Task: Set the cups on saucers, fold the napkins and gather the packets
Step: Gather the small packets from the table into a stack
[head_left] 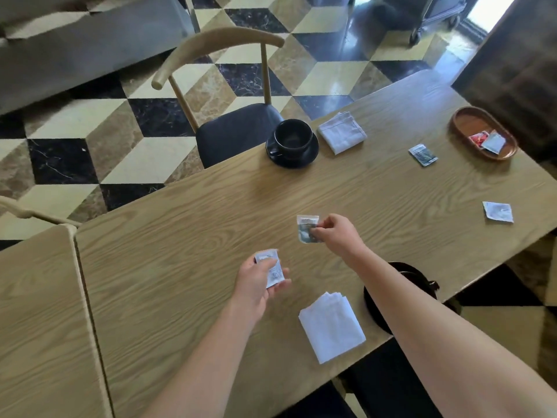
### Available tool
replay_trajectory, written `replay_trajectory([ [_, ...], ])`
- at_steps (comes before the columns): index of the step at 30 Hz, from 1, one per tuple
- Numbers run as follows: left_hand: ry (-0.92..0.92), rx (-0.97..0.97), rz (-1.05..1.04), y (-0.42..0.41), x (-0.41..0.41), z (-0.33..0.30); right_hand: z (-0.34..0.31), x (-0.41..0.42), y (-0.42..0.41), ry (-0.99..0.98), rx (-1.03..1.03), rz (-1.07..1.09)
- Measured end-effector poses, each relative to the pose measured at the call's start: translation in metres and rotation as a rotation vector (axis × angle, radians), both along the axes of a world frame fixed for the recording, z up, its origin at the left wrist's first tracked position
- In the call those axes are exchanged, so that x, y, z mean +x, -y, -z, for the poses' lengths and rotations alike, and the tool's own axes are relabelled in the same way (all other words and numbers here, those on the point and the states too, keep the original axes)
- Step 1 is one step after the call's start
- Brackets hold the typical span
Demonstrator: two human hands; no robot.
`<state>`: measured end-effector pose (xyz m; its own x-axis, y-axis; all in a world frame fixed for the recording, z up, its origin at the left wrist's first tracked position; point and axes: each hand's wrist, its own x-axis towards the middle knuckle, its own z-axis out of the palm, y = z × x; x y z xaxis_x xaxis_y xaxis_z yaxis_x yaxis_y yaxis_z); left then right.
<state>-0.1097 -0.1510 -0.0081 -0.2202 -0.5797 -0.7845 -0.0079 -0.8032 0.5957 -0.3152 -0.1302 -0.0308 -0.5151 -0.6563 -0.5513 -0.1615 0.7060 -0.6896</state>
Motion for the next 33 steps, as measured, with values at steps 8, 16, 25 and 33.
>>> replay_trajectory([
  [8, -0.202, -0.030, 0.358, -0.056, -0.012, -0.095, -0.145, 0.076, -0.136, 0.244, -0.329, 0.262],
  [16, -0.386, -0.219, 0.708, -0.170, -0.014, -0.193, -0.237, 0.112, -0.281, -0.036, -0.425, 0.428],
  [25, -0.591, -0.135, 1.025, -0.320, -0.049, -0.211, -0.249, 0.119, -0.462, -0.148, -0.495, 0.775],
  [33, -0.628, -0.175, 1.348, -0.519, -0.101, -0.203, -0.236, 0.119, -0.673, -0.179, -0.512, 1.068],
])
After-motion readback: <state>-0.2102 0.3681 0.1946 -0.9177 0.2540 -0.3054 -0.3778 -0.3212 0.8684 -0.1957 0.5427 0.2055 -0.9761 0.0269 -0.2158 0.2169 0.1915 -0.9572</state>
